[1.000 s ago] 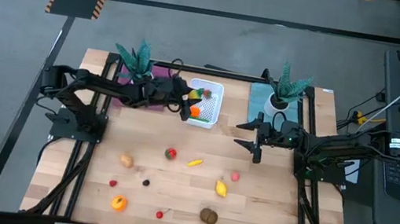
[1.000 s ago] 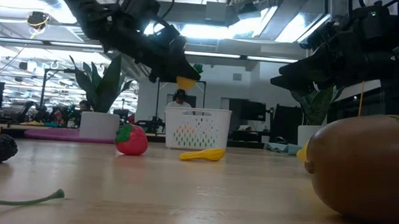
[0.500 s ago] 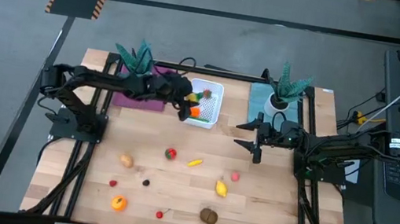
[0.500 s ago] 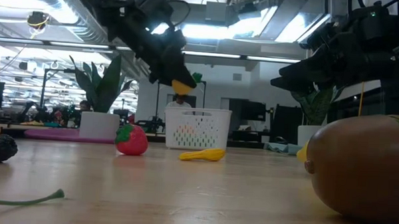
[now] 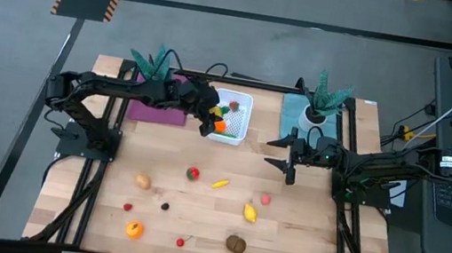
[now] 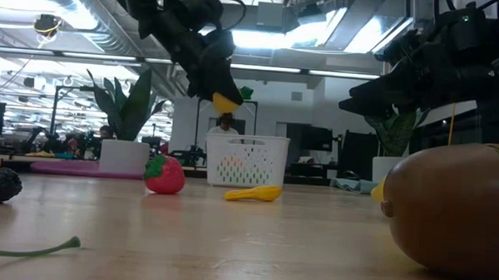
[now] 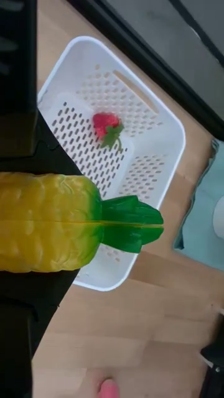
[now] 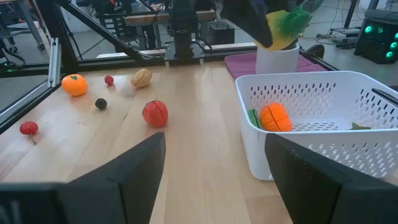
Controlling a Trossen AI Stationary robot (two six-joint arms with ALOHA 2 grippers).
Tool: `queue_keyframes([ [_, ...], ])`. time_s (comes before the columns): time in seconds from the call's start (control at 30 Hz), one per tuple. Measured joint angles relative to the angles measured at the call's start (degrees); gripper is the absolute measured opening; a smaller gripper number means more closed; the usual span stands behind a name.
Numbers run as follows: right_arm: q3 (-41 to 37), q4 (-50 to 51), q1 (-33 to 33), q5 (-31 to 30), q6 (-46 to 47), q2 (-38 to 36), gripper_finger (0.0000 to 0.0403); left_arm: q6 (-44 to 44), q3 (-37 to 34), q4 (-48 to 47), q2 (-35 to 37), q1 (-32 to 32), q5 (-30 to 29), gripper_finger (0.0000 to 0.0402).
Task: Pick and placing Produce into tupperware
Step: Put the yellow pineapple into the white bin
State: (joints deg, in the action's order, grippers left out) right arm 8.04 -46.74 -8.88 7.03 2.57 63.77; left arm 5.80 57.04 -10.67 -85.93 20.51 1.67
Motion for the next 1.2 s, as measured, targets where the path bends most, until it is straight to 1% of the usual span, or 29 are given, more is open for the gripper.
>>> queue_keyframes([
  [0.27, 0.00, 0.46, 0.00, -0.02, 0.00, 0.00, 0.0278, -0.23, 0.02, 0.69, 0.00, 0.51, -0.03, 0.0167],
  [0.43, 0.01, 0.61, 0.02, -0.02, 0.00, 0.00, 0.0278, -0.63, -0.09, 2.19, -1.42, 1.68, -0.05, 0.0167],
  [0.5, 0.00, 0.84, 0.02, -0.04, 0.00, 0.00, 0.0278, -1.71, 0.15, 4.79, -2.85, 2.00, -0.05, 0.0167],
  [0.67, -0.01, 1.20, 0.02, -0.07, 0.00, 0.18, 0.0278, -3.01, 1.15, 4.86, -6.45, 3.24, 0.99, 0.0167],
  [0.8, -0.03, 1.52, 0.00, -0.22, -0.04, 0.42, 0.0278, -3.73, 3.22, 4.73, -9.54, 4.32, 2.60, 0.0167],
  [0.97, -0.03, 1.70, 0.00, -0.24, -0.07, 0.42, 0.0278, -4.94, 5.90, 3.99, -12.52, 5.04, 2.84, 0.0167],
  [1.2, -0.03, 1.93, 0.00, -0.23, -0.18, 0.40, 0.0278, -5.51, 6.91, 3.80, -15.92, 6.22, 5.32, 0.0167],
])
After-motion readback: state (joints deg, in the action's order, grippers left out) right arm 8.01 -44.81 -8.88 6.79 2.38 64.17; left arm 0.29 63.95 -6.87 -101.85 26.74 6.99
